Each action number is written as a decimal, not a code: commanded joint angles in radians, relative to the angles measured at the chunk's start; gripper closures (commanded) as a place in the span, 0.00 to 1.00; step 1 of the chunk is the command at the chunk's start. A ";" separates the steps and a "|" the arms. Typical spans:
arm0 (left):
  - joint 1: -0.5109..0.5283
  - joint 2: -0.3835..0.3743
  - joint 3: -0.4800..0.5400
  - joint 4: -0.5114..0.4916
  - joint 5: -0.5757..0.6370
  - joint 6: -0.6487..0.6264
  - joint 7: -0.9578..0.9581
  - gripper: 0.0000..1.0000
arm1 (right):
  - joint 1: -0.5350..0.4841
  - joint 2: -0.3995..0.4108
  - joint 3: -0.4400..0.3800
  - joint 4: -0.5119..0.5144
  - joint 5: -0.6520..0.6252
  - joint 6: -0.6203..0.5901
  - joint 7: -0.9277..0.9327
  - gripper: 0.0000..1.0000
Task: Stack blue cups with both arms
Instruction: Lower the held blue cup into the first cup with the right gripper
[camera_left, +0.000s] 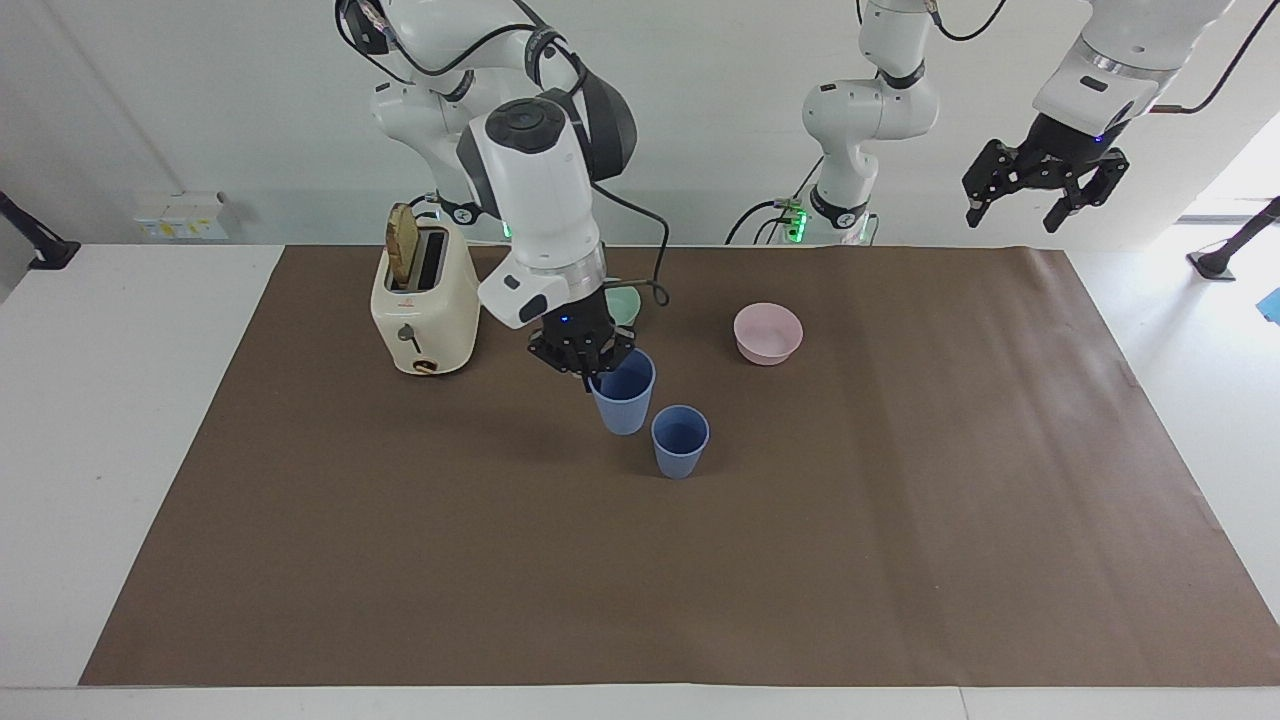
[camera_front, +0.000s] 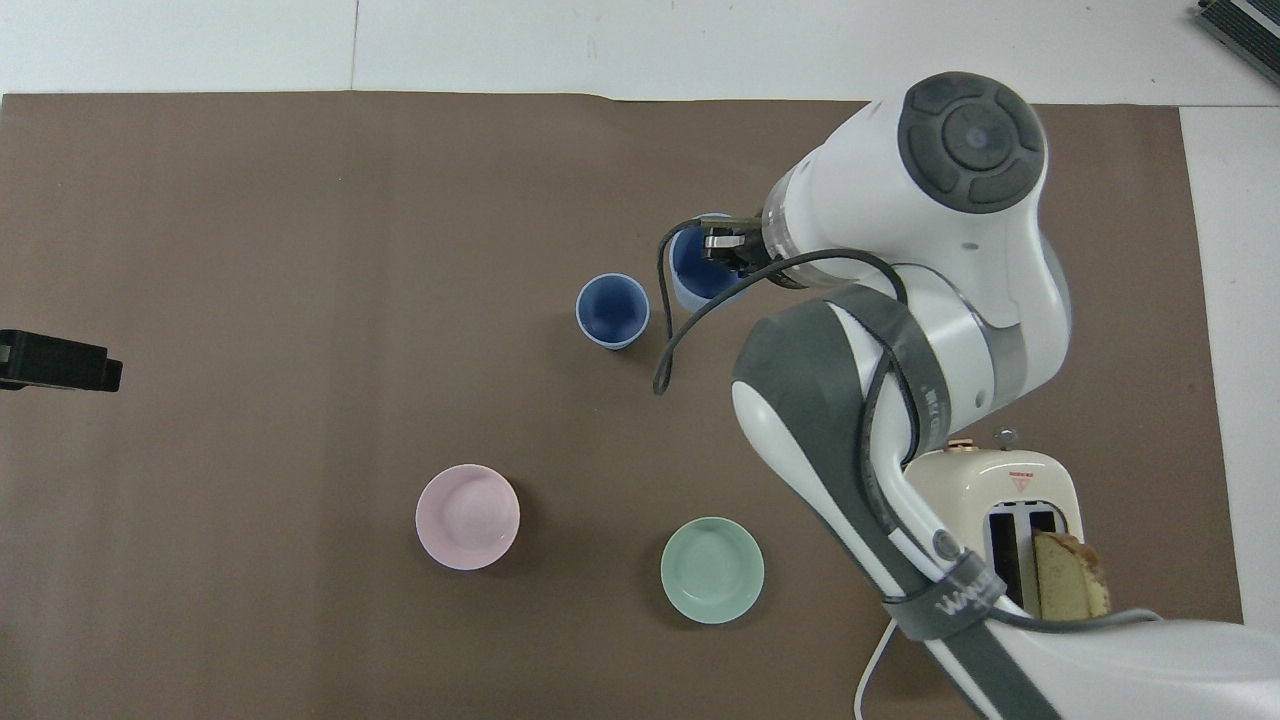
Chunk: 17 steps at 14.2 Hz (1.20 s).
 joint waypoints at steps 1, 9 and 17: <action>0.016 -0.010 -0.008 -0.001 -0.012 -0.006 0.016 0.00 | 0.029 0.016 0.000 0.030 -0.003 0.012 0.024 1.00; 0.016 -0.010 -0.008 -0.001 -0.012 -0.006 0.016 0.00 | 0.054 0.056 0.002 0.018 -0.001 0.110 0.024 1.00; 0.016 -0.010 -0.008 -0.001 -0.012 -0.006 0.016 0.00 | 0.049 0.074 0.002 -0.035 0.005 0.141 0.014 1.00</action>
